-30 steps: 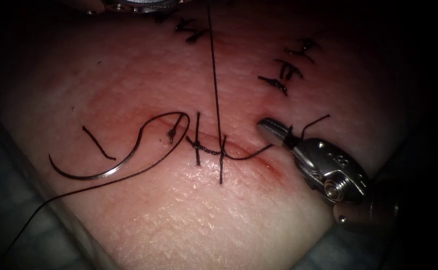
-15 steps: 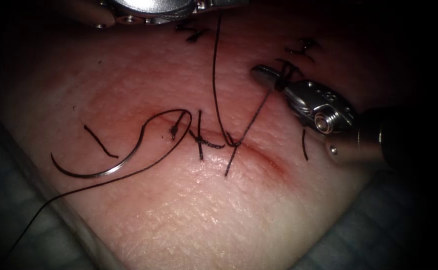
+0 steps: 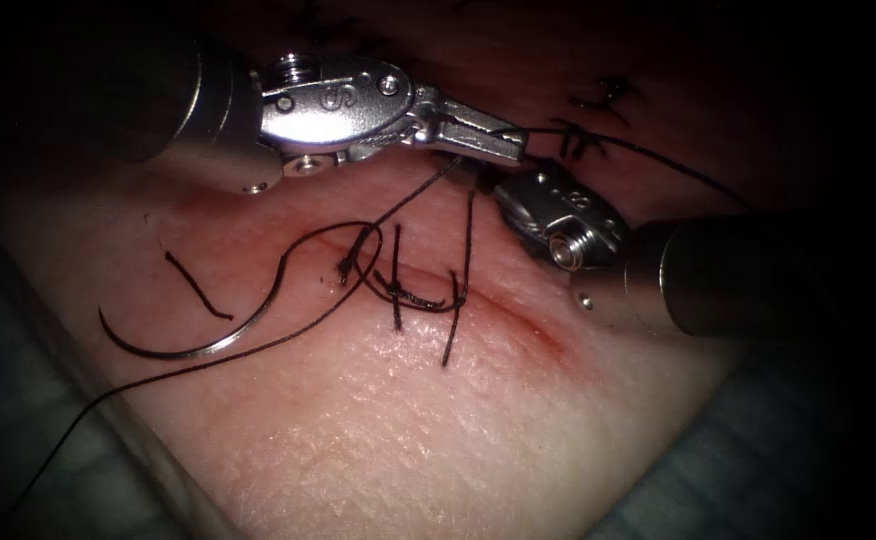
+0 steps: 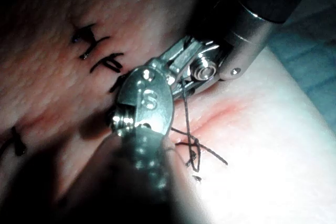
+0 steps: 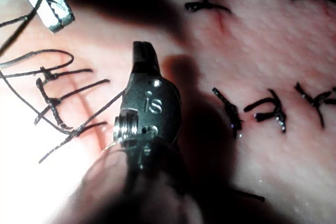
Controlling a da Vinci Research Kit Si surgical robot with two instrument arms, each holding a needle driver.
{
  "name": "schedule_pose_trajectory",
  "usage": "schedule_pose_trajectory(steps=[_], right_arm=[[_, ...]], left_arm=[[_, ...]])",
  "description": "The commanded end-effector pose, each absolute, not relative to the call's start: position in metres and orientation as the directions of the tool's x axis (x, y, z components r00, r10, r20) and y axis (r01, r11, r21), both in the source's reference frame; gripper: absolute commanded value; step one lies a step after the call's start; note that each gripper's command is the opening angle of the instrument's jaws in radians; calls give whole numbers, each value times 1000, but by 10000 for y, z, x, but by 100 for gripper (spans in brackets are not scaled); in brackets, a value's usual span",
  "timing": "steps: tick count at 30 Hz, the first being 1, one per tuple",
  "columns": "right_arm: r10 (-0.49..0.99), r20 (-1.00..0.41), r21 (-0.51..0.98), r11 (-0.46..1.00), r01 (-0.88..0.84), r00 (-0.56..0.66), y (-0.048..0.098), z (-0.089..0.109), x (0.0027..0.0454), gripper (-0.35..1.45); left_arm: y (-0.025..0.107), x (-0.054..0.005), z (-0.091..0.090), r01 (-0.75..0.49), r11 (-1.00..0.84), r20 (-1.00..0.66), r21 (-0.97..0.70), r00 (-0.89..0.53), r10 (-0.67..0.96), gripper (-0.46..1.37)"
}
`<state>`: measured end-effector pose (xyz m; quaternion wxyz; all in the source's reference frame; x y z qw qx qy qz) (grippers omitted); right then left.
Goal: Wound Closure
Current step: Adjust the short suture end with the right tool, then wrap the suture counter-clockwise once on the right arm.
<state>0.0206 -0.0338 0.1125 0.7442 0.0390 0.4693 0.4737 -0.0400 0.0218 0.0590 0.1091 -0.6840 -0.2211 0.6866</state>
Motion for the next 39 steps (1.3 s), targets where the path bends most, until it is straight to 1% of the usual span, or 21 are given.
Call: schedule_pose_trajectory(steps=[1, 6, 13, 19, 22, 23, 24, 25, 27, 29, 30, 32, 34, 39], right_arm=[[742, -661, 499, 546, -673, 111, -338, 1125, 205, -35], [741, -662, 499, 547, -672, 111, -340, 1126, 206, -35], [741, -663, 498, 547, -673, 111, -339, 1126, 207, -35], [722, -679, 474, 572, -669, 136, -340, 1126, 208, -35], [717, -683, 469, 575, -671, 137, -339, 1124, 204, 40], [705, -694, 451, 582, -676, 144, -337, 1123, 201, 71], [687, -713, 433, 588, -683, 140, -333, 1119, 195, 105], [683, -719, 435, 589, -681, 130, -330, 1116, 191, 115], [675, -729, 443, 590, -676, 111, -323, 1109, 177, 122], [673, -730, 431, 588, -685, 118, -317, 1101, 165, 125], [670, -731, 419, 594, -687, 133, -312, 1095, 154, 125], [664, -735, 411, 599, -687, 138, -310, 1092, 148, 125], [643, -752, 387, 609, -693, 145, -305, 1083, 130, 125], [630, -760, 368, 620, -693, 160, -307, 1075, 106, 124]], left_arm=[[216, -401, 591, 175, -873, -889, -456, -44, 456, -35], [206, -407, 591, 234, -854, -883, -464, -48, 466, -35], [203, -411, 590, 255, -851, -885, -459, -48, 463, -35], [201, -414, 589, 283, -842, -883, -460, -49, 466, -35], [200, -416, 589, 291, -837, -881, -463, -51, 470, -35], [200, -417, 589, 296, -836, -881, -463, -51, 470, -35], [200, -417, 589, 296, -836, -881, -463, -51, 470, -35], [200, -418, 589, 294, -836, -881, -463, -51, 470, -35], [200, -418, 589, 290, -840, -884, -458, -49, 465, -35], [201, -418, 590, 278, -844, -883, -459, -41, 467, -35], [202, -420, 591, 272, -845, -883, -460, -38, 469, -35], [203, -422, 592, 262, -850, -885, -457, -37, 464, -35], [207, -427, 595, 231, -848, -875, -478, -36, 483, -35], [214, -435, 601, 195, -838, -855, -510, -10, 519, -35]])
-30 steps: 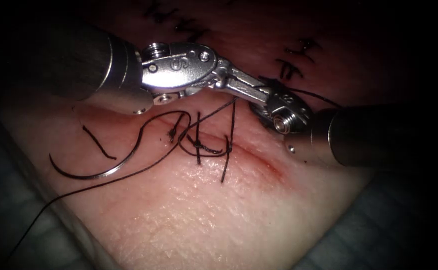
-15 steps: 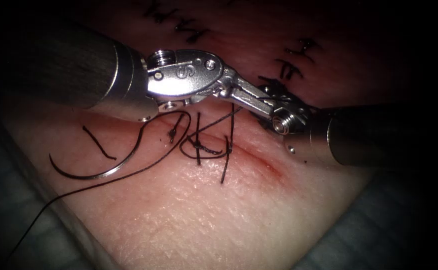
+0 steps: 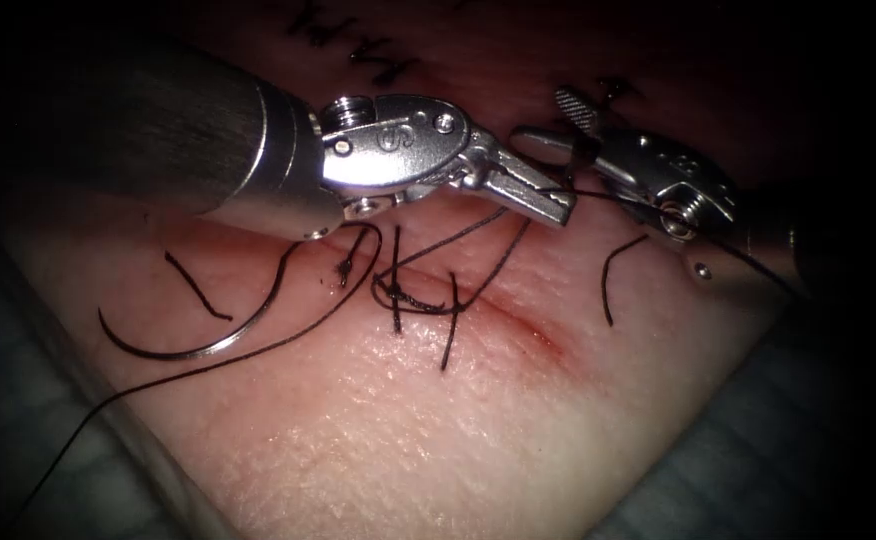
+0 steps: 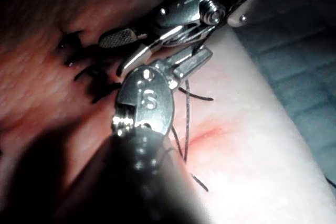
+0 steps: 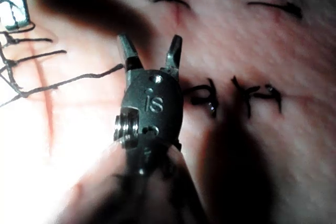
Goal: Wound Closure
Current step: Wrap the suture counter-clockwise once on the right arm.
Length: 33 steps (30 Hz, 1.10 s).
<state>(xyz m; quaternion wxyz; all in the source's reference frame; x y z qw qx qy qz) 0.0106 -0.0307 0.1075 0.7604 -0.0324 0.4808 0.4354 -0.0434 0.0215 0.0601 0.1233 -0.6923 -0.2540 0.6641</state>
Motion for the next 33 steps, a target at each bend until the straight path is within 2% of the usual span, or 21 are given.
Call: schedule_pose_trajectory(steps=[1, 16, 19, 21, 22, 23, 25, 33], right_arm=[[623, -763, 357, 627, -693, 172, -311, 1073, 97, 123], [606, -755, 274, 638, -720, 251, -339, 1038, -15, 126], [604, -757, 277, 642, -715, 249, -352, 1033, -21, 118], [602, -763, 298, 652, -697, 237, -368, 1027, -17, 105], [601, -764, 301, 654, -694, 235, -377, 1023, -12, 93], [603, -762, 306, 656, -690, 236, -386, 1020, -4, 69], [603, -764, 312, 658, -685, 231, -399, 1013, 10, -31], [624, -760, 394, 666, -634, 183, -425, 1002, 97, -35]], left_arm=[[215, -436, 602, 187, -835, -851, -517, -5, 525, -35], [231, -440, 610, 146, -771, -772, -620, 60, 632, -35], [232, -440, 612, 130, -765, -765, -631, 61, 642, -35], [233, -442, 614, 120, -754, -753, -646, 63, 655, -35], [233, -443, 615, 114, -751, -750, -650, 64, 659, -35], [233, -444, 616, 110, -752, -750, -650, 65, 658, -35], [231, -446, 618, 108, -754, -752, -648, 65, 656, -35], [222, -447, 624, 185, -745, -752, -641, 40, 658, -35]])
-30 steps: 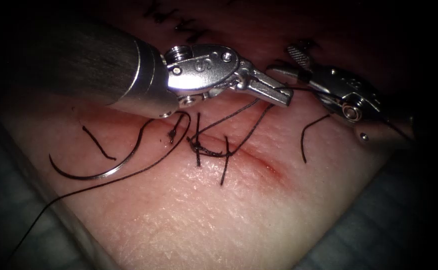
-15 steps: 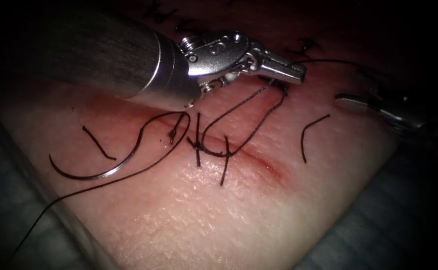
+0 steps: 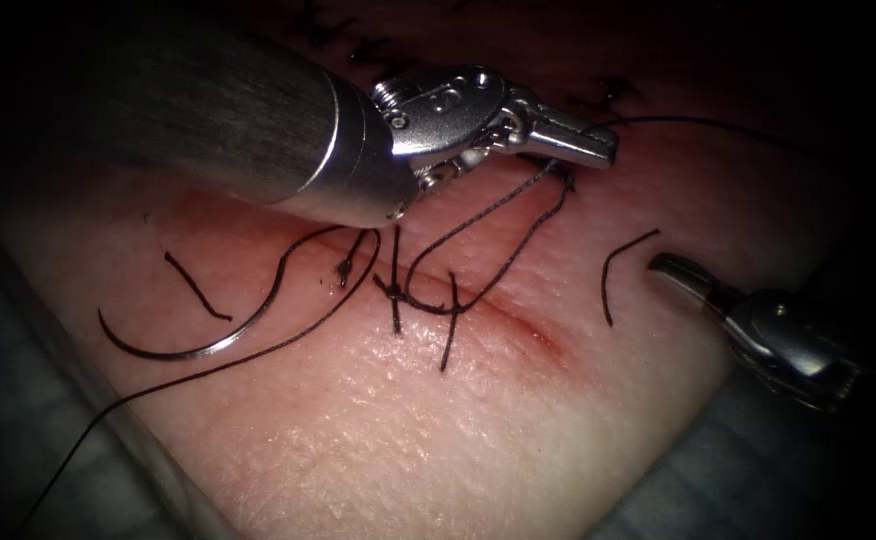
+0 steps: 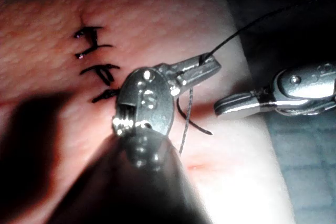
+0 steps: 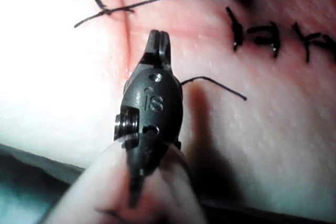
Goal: Wound Closure
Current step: Wrap the suture counter-clockwise once on the right arm.
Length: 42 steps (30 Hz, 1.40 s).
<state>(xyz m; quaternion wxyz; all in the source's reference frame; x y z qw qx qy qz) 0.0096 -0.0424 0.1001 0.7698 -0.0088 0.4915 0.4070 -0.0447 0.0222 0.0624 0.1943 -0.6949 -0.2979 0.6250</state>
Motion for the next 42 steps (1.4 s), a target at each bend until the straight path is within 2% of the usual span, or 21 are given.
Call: schedule_pose_trajectory(steps=[1, 6, 16, 27, 32, 42], right_arm=[[627, -757, 399, 668, -629, 186, -426, 1002, 108, -35], [634, -754, 432, 676, -597, 173, -425, 1004, 158, -35], [622, -767, 430, 680, -594, 158, -408, 1032, 217, -35], [557, -813, 415, 759, -501, 170, -400, 1068, 233, -35], [488, -865, 402, 814, -419, 120, -397, 1069, 242, -35], [437, -893, 391, 870, -301, 103, -405, 1077, 263, -35]], left_arm=[[222, -446, 624, 196, -744, -753, -639, 38, 657, -35], [222, -447, 625, 208, -738, -750, -642, 34, 661, -35], [219, -450, 627, 231, -725, -741, -648, 24, 671, -35], [222, -454, 627, 283, -706, -735, -649, 6, 678, -35], [224, -458, 640, 333, -713, -749, -617, 31, 662, -35], [233, -461, 655, 395, -700, -750, -595, 41, 660, -35]])
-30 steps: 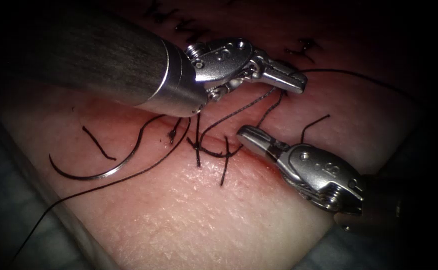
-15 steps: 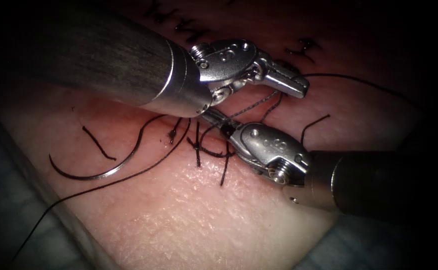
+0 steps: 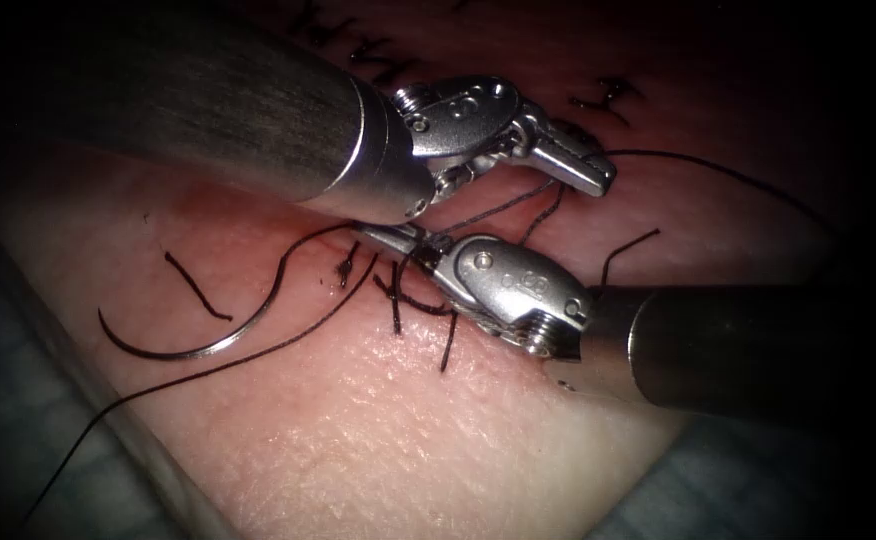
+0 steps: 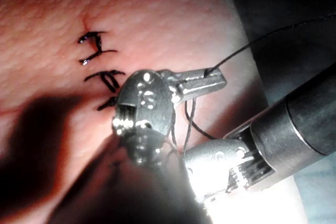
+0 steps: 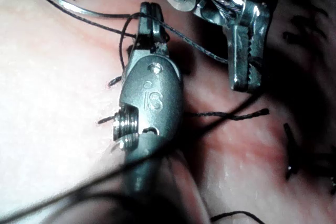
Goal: Wound Closure
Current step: Wrap the suture counter-clockwise once on the right arm.
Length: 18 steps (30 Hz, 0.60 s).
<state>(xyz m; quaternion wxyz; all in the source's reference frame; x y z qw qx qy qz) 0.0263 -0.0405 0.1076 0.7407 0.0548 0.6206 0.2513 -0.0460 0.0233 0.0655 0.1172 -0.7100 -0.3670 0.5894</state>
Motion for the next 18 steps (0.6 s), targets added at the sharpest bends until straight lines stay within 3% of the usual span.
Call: schedule_pose_trajectory(steps=[1, 18], right_arm=[[436, -894, 392, 872, -293, 101, -406, 1076, 264, -35], [375, -923, 385, 905, -183, -88, -419, 1070, 262, -35]], left_arm=[[233, -461, 656, 397, -699, -749, -594, 43, 661, -35], [240, -442, 693, 387, -743, -744, -546, 184, 642, -35]])
